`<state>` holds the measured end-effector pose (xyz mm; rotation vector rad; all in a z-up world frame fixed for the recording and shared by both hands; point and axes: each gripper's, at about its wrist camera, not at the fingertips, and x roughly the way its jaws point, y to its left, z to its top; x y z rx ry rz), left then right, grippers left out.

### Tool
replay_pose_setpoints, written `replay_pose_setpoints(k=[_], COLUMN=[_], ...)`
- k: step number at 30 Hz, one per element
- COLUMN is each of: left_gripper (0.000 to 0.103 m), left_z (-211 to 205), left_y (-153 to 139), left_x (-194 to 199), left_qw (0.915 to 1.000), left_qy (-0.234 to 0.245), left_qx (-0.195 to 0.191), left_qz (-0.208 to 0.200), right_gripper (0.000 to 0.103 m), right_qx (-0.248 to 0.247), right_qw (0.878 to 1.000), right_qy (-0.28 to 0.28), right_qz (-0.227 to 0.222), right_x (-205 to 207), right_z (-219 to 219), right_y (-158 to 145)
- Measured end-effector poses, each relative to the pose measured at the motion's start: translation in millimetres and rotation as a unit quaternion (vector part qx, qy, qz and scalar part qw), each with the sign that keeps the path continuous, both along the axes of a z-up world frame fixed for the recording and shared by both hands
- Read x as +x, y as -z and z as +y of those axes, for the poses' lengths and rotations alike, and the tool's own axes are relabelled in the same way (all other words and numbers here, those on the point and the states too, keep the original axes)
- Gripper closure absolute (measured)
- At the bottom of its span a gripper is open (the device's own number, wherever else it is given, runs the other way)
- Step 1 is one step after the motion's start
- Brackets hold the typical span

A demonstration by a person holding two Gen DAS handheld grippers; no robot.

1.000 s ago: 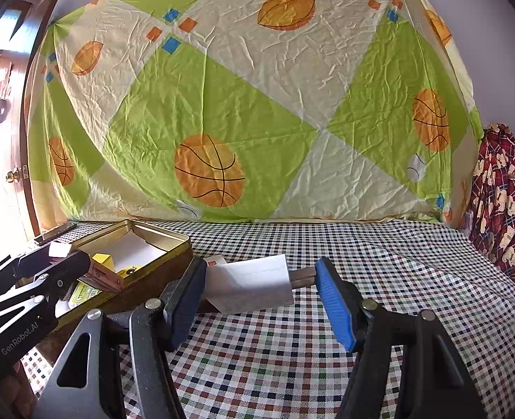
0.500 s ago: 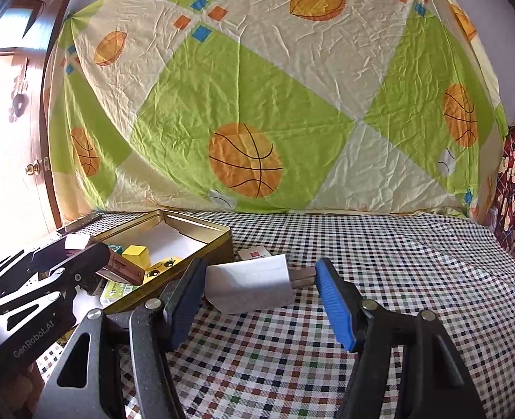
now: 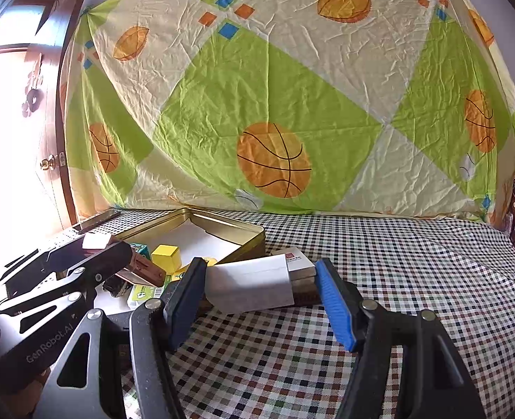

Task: Organize rigid objects
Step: 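Carry photo frame and charger plug over the gold tin tray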

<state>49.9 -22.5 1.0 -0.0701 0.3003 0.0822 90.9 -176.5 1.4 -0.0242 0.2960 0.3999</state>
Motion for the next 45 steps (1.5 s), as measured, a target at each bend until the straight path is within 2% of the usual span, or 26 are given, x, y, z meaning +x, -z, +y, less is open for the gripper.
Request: replay_pose_setpoints(k=[30, 45], left_gripper=[0.060, 0.060], left_z=[44.1, 70.6], left_y=[2.3, 2.6], left_x=[-5.5, -9.7], left_qw=[0.9991, 0.9985], left_qy=[-0.016, -0.035], left_qx=[-0.038, -0.039], left_qz=[0.009, 0.015], right_gripper=[0.037, 0.037], right_qx=[-0.024, -0.037], right_qw=[0.999, 0.998], right_qy=[-0.034, -0.051], right_qz=[-0.008, -0.008], right_x=[-7.0, -5.5], right_z=[47.9, 69.5], right_y=[1.8, 2.7])
